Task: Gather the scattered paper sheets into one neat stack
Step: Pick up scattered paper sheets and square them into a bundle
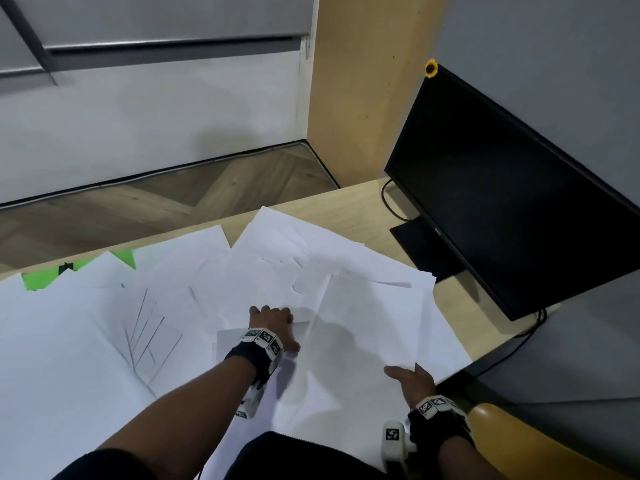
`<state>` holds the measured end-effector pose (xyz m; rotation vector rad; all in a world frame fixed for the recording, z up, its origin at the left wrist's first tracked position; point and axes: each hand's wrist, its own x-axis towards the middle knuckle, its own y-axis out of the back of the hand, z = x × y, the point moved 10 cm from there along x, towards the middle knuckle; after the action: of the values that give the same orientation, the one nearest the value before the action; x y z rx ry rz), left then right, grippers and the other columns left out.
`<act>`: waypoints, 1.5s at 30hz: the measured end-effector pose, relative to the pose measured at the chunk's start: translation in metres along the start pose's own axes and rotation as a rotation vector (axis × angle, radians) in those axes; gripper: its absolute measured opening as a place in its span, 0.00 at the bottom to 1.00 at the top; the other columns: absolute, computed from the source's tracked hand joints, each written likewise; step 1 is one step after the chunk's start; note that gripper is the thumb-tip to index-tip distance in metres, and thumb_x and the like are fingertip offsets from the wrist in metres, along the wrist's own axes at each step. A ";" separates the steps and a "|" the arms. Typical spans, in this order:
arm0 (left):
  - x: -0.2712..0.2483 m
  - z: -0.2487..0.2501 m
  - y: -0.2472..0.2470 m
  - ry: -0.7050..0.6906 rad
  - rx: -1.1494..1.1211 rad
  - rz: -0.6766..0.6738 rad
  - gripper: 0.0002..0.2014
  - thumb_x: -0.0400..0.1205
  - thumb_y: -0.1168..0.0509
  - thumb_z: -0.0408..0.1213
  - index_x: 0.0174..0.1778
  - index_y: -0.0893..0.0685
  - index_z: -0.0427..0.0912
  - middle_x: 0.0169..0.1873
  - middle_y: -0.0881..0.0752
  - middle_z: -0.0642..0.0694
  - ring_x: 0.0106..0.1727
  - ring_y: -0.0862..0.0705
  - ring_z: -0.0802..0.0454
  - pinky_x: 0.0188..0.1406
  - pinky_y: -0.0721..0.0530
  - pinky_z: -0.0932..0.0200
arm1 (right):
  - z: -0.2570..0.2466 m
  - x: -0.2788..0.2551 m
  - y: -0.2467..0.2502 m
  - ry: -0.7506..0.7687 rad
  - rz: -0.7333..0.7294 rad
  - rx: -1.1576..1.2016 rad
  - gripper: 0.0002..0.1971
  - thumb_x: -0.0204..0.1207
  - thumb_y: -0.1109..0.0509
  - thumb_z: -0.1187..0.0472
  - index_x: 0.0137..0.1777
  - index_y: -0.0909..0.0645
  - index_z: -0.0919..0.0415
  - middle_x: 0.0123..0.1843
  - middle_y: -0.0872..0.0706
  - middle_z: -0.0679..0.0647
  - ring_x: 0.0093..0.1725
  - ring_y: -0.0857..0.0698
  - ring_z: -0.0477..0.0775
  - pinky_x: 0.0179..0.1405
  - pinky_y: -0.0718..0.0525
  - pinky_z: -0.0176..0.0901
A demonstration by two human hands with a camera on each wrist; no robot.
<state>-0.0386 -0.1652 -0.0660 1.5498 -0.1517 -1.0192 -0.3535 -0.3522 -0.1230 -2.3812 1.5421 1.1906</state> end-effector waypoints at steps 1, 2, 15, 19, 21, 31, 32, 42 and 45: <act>-0.001 0.003 -0.003 -0.015 -0.032 -0.021 0.30 0.66 0.27 0.59 0.64 0.23 0.55 0.59 0.16 0.51 0.63 0.19 0.48 0.63 0.31 0.49 | -0.001 -0.002 0.001 0.005 0.013 0.000 0.08 0.59 0.16 0.67 0.38 0.09 0.63 0.40 0.07 0.59 0.46 0.10 0.63 0.55 0.12 0.57; -0.002 0.005 -0.005 -0.026 -0.081 -0.038 0.28 0.68 0.26 0.55 0.64 0.22 0.54 0.59 0.16 0.51 0.63 0.18 0.48 0.62 0.28 0.52 | -0.002 -0.003 0.003 0.010 0.023 0.003 0.08 0.59 0.16 0.68 0.38 0.09 0.63 0.40 0.08 0.60 0.46 0.10 0.63 0.55 0.13 0.56; -0.012 0.004 -0.016 -0.028 -0.280 -0.130 0.12 0.71 0.28 0.50 0.49 0.12 0.54 0.51 0.12 0.51 0.56 0.14 0.46 0.47 0.21 0.61 | -0.008 -0.014 0.006 0.000 0.048 0.051 0.08 0.65 0.21 0.72 0.44 0.13 0.72 0.41 0.11 0.63 0.40 0.15 0.60 0.36 0.21 0.40; -0.011 0.008 -0.022 -0.056 -0.294 -0.200 0.10 0.69 0.29 0.53 0.43 0.13 0.54 0.41 0.14 0.49 0.46 0.16 0.47 0.44 0.23 0.62 | -0.004 -0.011 0.006 -0.007 0.049 0.043 0.09 0.63 0.20 0.72 0.43 0.12 0.71 0.42 0.09 0.63 0.44 0.13 0.62 0.43 0.20 0.45; -0.011 0.010 -0.022 -0.072 -0.271 -0.224 0.10 0.71 0.28 0.53 0.37 0.16 0.51 0.37 0.15 0.48 0.44 0.16 0.46 0.43 0.22 0.61 | -0.004 -0.010 0.007 -0.008 0.049 0.036 0.08 0.63 0.20 0.71 0.43 0.12 0.71 0.41 0.10 0.63 0.44 0.14 0.62 0.44 0.21 0.45; 0.011 -0.061 0.031 0.094 -0.407 0.021 0.16 0.81 0.33 0.50 0.57 0.13 0.43 0.58 0.13 0.39 0.61 0.17 0.39 0.52 0.22 0.56 | -0.006 -0.011 0.017 0.007 0.087 0.062 0.06 0.63 0.20 0.71 0.38 0.13 0.65 0.42 0.11 0.60 0.46 0.16 0.61 0.49 0.23 0.47; 0.011 -0.069 0.030 0.127 -0.443 0.033 0.17 0.81 0.33 0.50 0.57 0.13 0.43 0.59 0.13 0.39 0.62 0.17 0.39 0.53 0.22 0.56 | -0.004 -0.011 0.015 -0.006 0.083 0.073 0.07 0.62 0.20 0.70 0.39 0.13 0.64 0.42 0.11 0.59 0.46 0.16 0.61 0.49 0.22 0.47; -0.010 -0.075 -0.017 0.336 -0.836 0.020 0.18 0.82 0.34 0.48 0.59 0.13 0.38 0.56 0.12 0.36 0.56 0.16 0.38 0.53 0.21 0.56 | -0.020 -0.023 -0.028 0.003 -0.043 -0.010 0.10 0.56 0.18 0.65 0.38 0.13 0.63 0.39 0.11 0.54 0.48 0.13 0.60 0.50 0.19 0.46; -0.014 -0.056 -0.024 0.302 -0.858 -0.004 0.22 0.84 0.36 0.51 0.62 0.15 0.37 0.59 0.13 0.36 0.60 0.16 0.38 0.53 0.23 0.56 | -0.026 -0.025 -0.051 0.027 -0.103 -0.037 0.27 0.47 0.24 0.59 0.50 0.14 0.65 0.47 0.09 0.59 0.49 0.12 0.60 0.50 0.16 0.47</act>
<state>-0.0204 -0.1088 -0.0845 0.8864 0.4504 -0.6923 -0.3030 -0.3197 -0.1066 -2.4772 1.3972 1.1810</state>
